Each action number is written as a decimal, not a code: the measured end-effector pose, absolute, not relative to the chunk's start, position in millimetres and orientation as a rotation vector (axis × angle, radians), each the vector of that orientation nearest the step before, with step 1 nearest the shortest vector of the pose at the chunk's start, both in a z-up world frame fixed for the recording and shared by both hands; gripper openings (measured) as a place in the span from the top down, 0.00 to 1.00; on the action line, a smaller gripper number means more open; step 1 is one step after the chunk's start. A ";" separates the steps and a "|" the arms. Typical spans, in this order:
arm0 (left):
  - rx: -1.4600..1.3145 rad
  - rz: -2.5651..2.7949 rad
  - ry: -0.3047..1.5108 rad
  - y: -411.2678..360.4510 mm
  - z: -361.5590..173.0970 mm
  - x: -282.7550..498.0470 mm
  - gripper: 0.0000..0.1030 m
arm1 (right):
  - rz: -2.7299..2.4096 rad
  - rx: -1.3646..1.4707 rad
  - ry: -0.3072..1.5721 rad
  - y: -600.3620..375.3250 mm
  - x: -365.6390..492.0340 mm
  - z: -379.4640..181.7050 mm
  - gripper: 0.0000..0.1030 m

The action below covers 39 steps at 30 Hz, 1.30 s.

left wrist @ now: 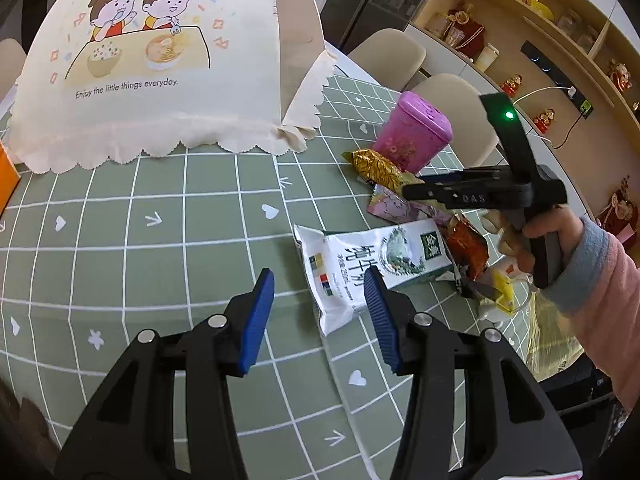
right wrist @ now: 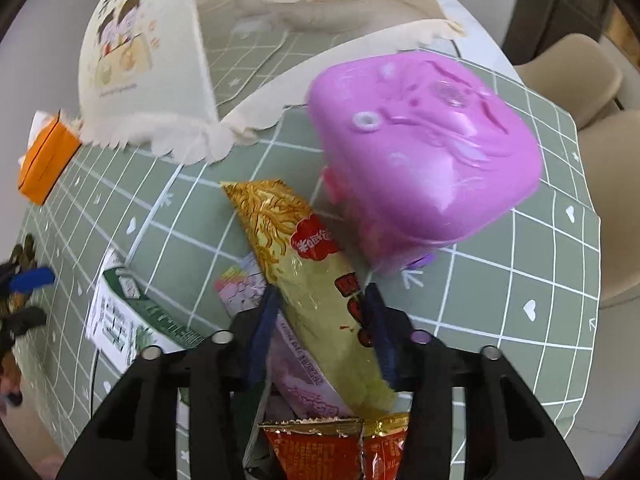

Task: Collect trash
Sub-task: 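Grasp the gold snack bag with the right gripper while the left reaches the milk carton, then grasp and lift the white milk carton with the left gripper while the right holds the gold bag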

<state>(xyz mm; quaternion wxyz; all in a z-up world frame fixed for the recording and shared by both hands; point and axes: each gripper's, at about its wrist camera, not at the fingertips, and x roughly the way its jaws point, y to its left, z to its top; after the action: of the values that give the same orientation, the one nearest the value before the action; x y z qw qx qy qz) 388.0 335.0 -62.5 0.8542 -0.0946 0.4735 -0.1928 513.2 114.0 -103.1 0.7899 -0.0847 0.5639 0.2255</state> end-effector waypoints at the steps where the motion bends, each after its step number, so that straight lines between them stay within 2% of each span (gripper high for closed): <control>1: -0.200 -0.412 0.994 334.8 -62.1 390.9 0.57 | 0.492 -0.175 1.218 114.2 508.5 -99.9 0.75; 12: -0.217 -0.577 1.050 289.5 -79.6 455.8 0.57 | 0.356 -0.053 1.086 68.4 442.8 -27.5 0.77; 16: -0.142 -0.560 1.092 273.9 -91.6 462.2 0.57 | 0.285 -0.009 1.021 42.8 420.1 -7.3 0.77; 29: -0.176 -0.614 1.186 271.3 -84.7 357.1 0.57 | 0.326 0.024 0.996 36.7 354.7 -7.7 0.77; 39: 0.046 -0.487 1.085 219.5 -66.2 328.0 0.57 | 0.330 0.110 1.036 25.1 287.8 -25.4 0.77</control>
<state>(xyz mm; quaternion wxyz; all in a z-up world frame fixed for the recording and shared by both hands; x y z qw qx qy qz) 328.0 219.5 -66.2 0.8280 0.0219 0.5112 -0.2295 287.9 25.1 -25.4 0.8543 0.0525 0.4927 0.1570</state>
